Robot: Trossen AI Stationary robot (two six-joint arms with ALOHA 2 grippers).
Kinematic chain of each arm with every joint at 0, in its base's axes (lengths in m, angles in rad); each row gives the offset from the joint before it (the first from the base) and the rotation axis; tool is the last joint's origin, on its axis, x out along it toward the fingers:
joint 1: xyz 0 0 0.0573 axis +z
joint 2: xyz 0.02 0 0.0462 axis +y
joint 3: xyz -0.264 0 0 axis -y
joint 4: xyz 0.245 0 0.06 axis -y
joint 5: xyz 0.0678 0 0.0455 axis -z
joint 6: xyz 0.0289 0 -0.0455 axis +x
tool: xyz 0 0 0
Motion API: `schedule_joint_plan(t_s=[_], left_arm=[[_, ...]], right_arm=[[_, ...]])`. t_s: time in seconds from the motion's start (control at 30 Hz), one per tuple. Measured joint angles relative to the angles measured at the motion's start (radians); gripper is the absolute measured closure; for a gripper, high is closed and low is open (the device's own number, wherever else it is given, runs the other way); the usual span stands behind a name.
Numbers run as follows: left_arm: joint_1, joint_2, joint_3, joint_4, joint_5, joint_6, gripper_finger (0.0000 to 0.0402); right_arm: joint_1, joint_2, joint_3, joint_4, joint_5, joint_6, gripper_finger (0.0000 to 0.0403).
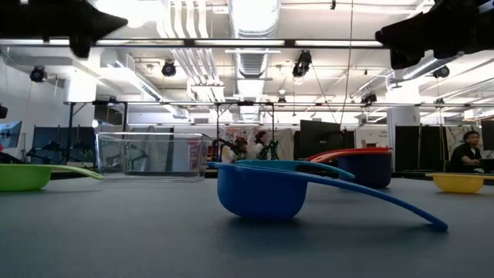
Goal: Nest measuring cups in basket
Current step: Stack the light blue measuring cup on top of the red measuring cup
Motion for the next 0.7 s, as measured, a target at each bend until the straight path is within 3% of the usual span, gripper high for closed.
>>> schedule_joint_plan(t_s=[0.17,0.37,0.57,0.7], left_arm=[[0.000,0.345,0.275,-0.311,0.005,-0.048,0.0402],[-0.001,0.769,0.571,-0.709,0.089,-0.289,0.0402],[-0.033,1.073,0.718,-0.723,0.359,-0.303,0.0402],[-0.086,1.207,0.783,-0.671,0.367,-0.318,0.0402]], right_arm=[[0.000,0.000,0.000,0.000,0.032,-0.021,0.0360],[0.000,0.000,0.000,-0.008,0.036,-0.013,0.0360],[0.000,0.000,0.000,-0.026,0.035,-0.012,0.0360],[0.000,0.000,0.000,-0.039,0.034,-0.010,0.0360]])
